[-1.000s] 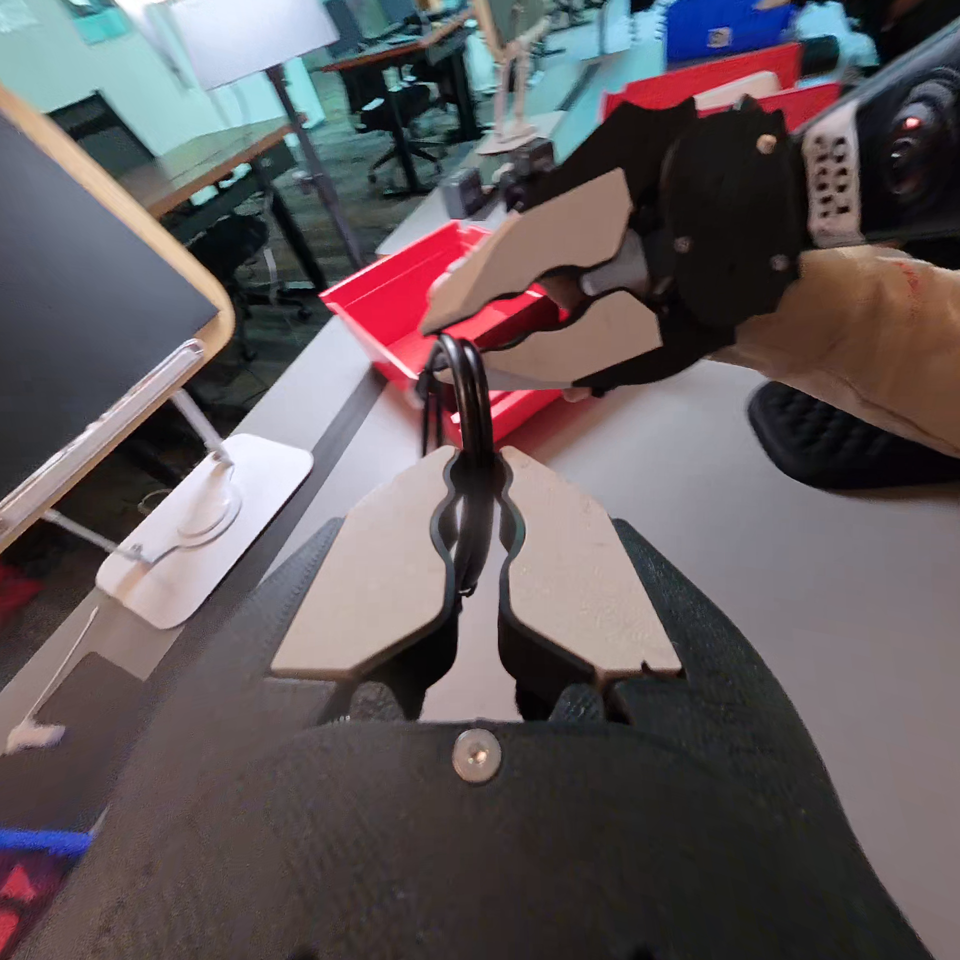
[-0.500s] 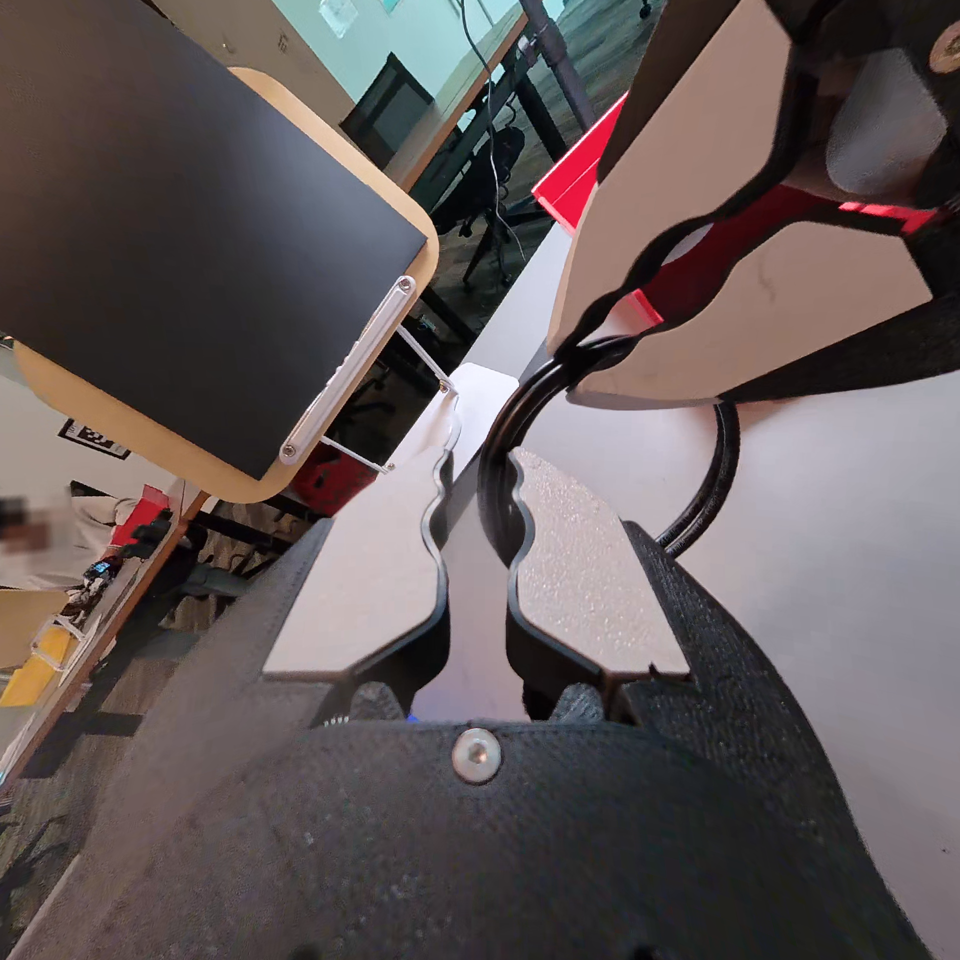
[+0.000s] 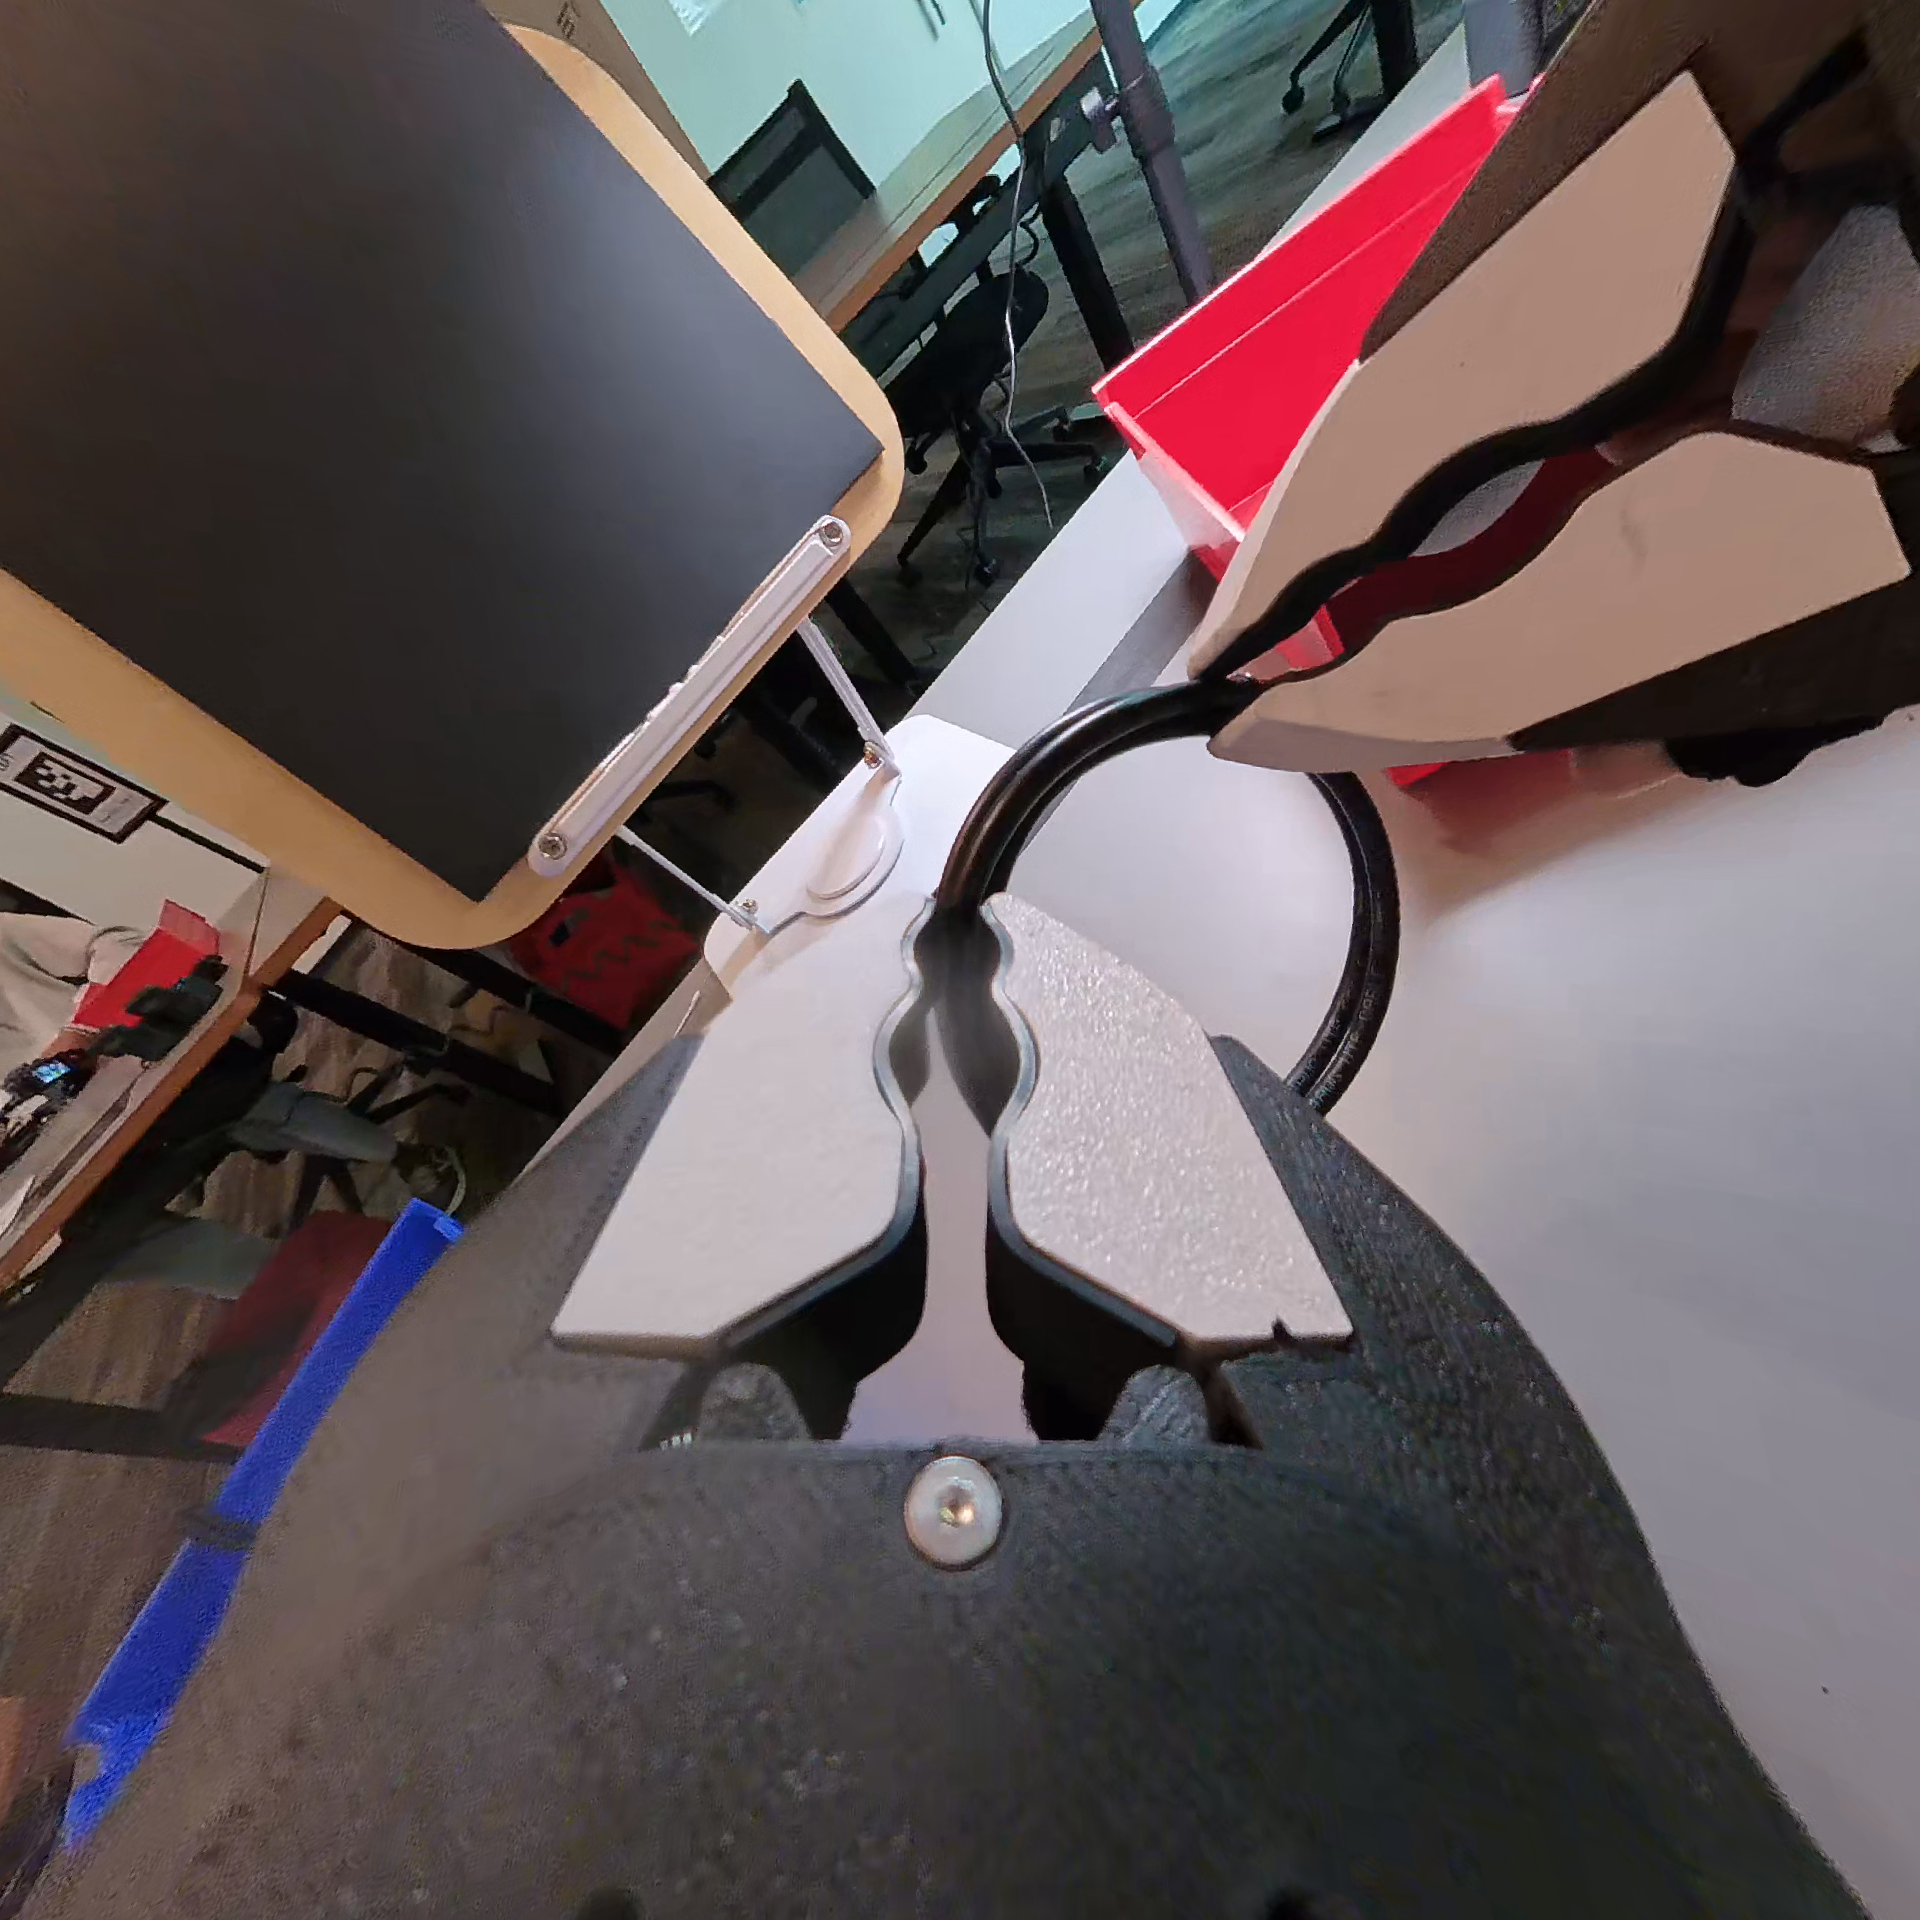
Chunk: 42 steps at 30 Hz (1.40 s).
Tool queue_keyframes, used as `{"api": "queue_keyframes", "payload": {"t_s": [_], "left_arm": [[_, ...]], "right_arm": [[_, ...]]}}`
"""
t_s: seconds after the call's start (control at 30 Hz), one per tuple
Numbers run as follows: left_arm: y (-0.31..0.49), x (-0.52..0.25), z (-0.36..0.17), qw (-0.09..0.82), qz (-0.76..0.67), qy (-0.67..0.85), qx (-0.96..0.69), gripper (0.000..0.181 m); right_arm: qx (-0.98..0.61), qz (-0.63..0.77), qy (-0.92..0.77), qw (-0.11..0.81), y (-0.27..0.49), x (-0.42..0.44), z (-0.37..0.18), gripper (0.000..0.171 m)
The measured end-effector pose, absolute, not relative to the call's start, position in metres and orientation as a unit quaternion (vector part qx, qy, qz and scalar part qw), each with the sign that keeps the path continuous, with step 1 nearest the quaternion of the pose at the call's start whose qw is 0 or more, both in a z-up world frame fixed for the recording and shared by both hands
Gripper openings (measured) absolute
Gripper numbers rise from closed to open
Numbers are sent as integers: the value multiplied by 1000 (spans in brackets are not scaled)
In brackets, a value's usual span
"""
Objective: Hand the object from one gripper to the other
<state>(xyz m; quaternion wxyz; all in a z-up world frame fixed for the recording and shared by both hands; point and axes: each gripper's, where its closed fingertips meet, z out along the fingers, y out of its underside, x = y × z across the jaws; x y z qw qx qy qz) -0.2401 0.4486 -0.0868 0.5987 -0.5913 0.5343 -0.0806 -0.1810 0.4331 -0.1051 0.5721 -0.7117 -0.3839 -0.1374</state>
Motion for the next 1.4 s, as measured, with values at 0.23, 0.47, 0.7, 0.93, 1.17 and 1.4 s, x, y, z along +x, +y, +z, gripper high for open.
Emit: {"api": "queue_keyframes", "payload": {"t_s": [0.23,0.47,0.7,0.93,1.17,1.4], "left_arm": [[449,-238,-92,591,-83,540,-593,15],[432,-225,-101,599,-44,599,-529,0],[439,-236,-84,610,-91,569,-544,0],[429,-232,-103,570,-98,637,-509,47],[432,-230,-110,572,-60,642,-507,11],[449,-239,-106,574,-85,584,-568,9]], "right_arm": [[-716,-132,-387,566,430,-179,-101,6],[-707,-145,-453,524,418,-204,-112,6],[-705,-86,-400,580,416,-193,-86,6],[-676,-90,-476,556,406,-213,-99,6],[-656,-102,-466,585,407,-217,-90,9],[-708,-126,-374,585,427,-194,-92,39]]}}
